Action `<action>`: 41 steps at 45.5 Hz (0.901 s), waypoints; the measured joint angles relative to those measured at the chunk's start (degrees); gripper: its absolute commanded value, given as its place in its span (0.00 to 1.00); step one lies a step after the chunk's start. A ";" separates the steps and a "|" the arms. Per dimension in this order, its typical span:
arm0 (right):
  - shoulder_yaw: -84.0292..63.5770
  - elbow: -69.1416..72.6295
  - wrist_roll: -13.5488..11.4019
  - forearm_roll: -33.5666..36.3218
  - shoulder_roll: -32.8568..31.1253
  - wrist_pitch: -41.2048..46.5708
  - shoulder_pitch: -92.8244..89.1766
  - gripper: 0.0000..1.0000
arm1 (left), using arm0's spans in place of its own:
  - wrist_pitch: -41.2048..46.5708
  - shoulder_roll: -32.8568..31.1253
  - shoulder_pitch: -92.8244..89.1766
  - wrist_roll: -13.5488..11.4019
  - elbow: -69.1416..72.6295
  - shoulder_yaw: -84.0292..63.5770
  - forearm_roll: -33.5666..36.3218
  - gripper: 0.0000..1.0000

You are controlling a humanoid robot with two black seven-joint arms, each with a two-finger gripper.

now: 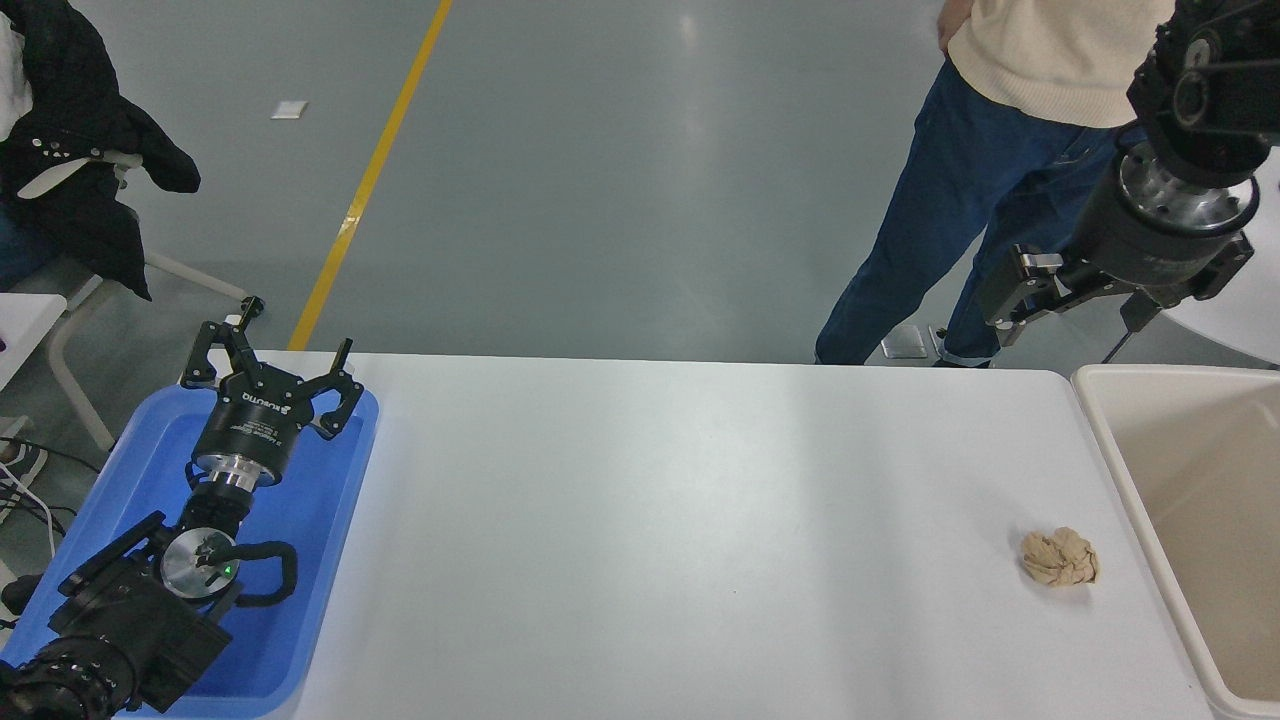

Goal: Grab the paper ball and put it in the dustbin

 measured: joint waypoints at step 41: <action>0.36 -0.07 0.00 0.07 -0.27 0.00 0.64 1.00 | 0.00 0.03 0.04 -0.04 -0.01 -0.02 -0.03 1.00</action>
